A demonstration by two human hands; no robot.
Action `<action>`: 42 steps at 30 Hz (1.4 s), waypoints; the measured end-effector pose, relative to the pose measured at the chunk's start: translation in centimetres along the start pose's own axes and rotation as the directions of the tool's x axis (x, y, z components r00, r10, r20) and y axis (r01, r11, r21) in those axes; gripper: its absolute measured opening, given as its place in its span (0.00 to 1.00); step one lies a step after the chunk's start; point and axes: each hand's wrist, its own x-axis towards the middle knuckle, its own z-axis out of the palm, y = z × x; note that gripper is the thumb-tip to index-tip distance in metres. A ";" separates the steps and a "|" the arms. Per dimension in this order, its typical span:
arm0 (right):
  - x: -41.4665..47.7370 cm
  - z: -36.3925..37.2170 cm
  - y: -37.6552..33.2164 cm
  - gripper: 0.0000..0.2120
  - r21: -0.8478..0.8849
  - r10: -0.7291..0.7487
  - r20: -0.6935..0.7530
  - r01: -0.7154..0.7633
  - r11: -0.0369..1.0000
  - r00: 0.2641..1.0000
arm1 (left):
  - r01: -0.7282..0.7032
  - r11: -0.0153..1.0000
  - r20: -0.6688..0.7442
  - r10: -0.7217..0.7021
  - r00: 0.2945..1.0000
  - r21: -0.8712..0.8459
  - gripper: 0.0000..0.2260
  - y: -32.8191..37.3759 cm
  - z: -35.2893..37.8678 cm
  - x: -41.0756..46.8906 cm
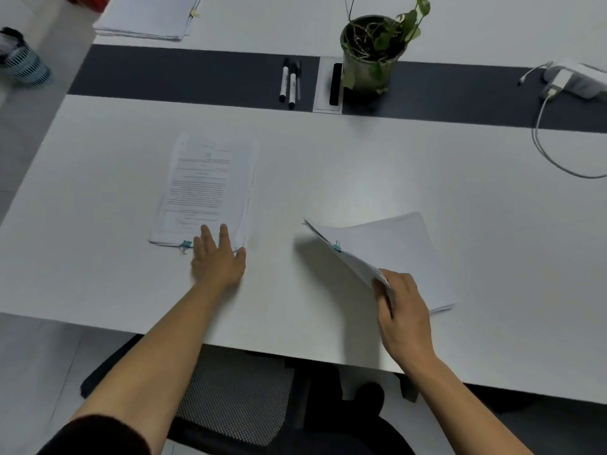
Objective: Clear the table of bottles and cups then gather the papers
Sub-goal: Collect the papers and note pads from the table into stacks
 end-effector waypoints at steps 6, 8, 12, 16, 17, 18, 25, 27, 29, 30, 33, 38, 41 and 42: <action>3.1 0.2 -1.2 0.15 0.023 0.002 -0.115 0.001 1.000 0.993 | -0.020 0.995 0.088 0.011 0.996 0.103 0.33 1.8 2.9 0.2; 4.0 -0.2 -2.1 0.16 0.073 0.006 -0.141 0.005 0.997 0.990 | -0.145 0.981 0.136 0.128 0.982 0.125 0.34 1.2 4.1 -1.7; 6.0 -1.5 -4.7 0.15 0.125 -0.036 -0.260 0.070 0.990 0.965 | -0.331 0.918 0.155 0.302 0.941 0.218 0.29 -2.9 5.7 -6.5; 6.4 -3.3 -6.9 0.17 0.168 -0.142 -0.304 0.200 0.965 0.942 | -0.275 0.945 -0.007 0.281 0.960 0.179 0.23 -7.2 5.6 -6.9; 6.4 -3.6 -7.3 0.18 0.187 -0.163 -0.299 0.226 0.956 0.940 | -0.210 0.965 -0.063 0.222 0.973 0.158 0.25 -7.7 5.4 -6.5; 6.4 -3.9 -7.6 0.17 0.206 -0.179 -0.295 0.246 0.947 0.938 | -0.113 0.989 -0.123 0.124 0.985 0.092 0.28 -7.9 5.2 -6.2; 7.1 -4.4 -8.3 0.07 0.367 -0.049 -0.250 0.141 0.919 0.967 | 0.435 0.495 0.028 -0.635 0.772 -0.752 0.49 -1.3 5.0 -8.5; 7.4 -3.7 -7.4 0.08 0.365 0.032 -0.156 0.028 0.930 0.987 | 0.497 0.406 0.165 -0.624 0.764 -0.767 0.63 0.8 6.4 -9.0; 7.8 -2.8 -5.6 0.15 0.331 0.164 0.005 -0.156 0.931 0.986 | 0.531 0.434 0.212 -0.594 0.776 -0.728 0.69 2.2 7.9 -9.4; 8.0 -2.4 -4.4 0.22 0.312 0.252 0.102 -0.271 0.911 0.962 | 0.538 0.457 0.219 -0.582 0.783 -0.709 0.69 2.6 8.4 -9.6; 8.0 -1.2 -0.8 0.42 0.175 0.437 0.352 -0.517 0.838 0.828 | 0.514 0.500 0.195 -0.557 0.807 -0.697 0.64 2.1 8.7 -9.7; 4.5 2.0 2.6 0.30 -0.133 0.494 0.350 -0.480 0.867 0.796 | 0.379 0.677 0.046 -0.455 0.890 -0.632 0.58 -1.0 10.2 -11.3; 3.1 3.1 3.2 0.29 -0.087 0.467 0.333 -0.467 0.880 0.819 | 0.323 0.721 0.020 -0.394 0.919 -0.613 0.55 -2.6 10.5 -11.9; 3.0 3.2 3.2 0.28 -0.052 0.443 0.308 -0.450 0.891 0.842 | 0.310 0.722 0.020 -0.379 0.925 -0.619 0.55 -3.1 10.4 -12.0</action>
